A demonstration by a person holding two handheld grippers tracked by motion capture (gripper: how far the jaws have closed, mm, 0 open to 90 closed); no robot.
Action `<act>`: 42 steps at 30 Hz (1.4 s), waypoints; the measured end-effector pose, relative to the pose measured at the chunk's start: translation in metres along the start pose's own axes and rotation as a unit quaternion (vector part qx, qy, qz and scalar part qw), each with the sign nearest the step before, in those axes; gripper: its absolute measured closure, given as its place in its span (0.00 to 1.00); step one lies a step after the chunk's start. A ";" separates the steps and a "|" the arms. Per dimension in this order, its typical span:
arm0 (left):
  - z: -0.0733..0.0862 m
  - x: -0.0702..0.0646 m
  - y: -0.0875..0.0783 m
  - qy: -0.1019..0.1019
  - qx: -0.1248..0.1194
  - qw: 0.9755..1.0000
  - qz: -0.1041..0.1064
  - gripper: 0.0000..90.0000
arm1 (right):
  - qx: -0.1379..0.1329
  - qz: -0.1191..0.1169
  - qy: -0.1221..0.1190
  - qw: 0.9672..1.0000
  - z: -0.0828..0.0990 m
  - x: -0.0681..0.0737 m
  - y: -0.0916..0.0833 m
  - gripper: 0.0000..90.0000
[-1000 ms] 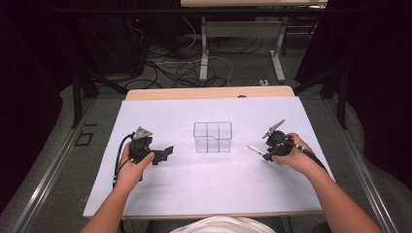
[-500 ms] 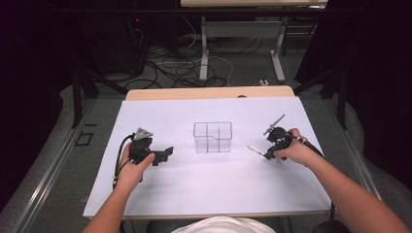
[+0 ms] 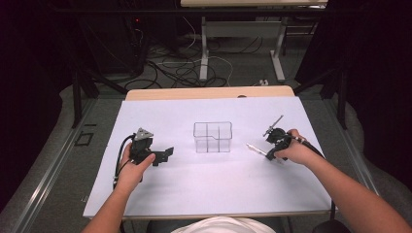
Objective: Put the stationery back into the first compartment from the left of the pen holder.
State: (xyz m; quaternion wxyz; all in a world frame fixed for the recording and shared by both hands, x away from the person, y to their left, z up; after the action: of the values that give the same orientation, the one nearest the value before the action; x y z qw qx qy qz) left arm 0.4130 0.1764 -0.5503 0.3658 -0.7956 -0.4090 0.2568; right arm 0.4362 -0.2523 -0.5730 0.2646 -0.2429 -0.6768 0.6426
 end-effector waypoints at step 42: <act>-0.003 0.000 -0.005 0.000 -0.007 1.000 0.005 0.05 | -0.142 0.344 -0.246 0.895 0.000 0.034 -0.045 0.88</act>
State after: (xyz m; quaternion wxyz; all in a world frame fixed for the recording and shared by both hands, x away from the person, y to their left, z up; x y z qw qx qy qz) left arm 0.4124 0.1774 -0.5442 0.3587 -0.8004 -0.4066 0.2557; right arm 0.4109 -0.2320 -0.5262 -0.1857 -0.3297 -0.6780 0.6302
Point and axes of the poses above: each handheld gripper's, and its own axes: y roughly forward along the jaws, z roughly out of its underside, x roughly to its left, the point moved 5 cm from there along y, roughly forward along the jaws, and after that the axes turned 14 degrees about x, right-handed, at the moved point
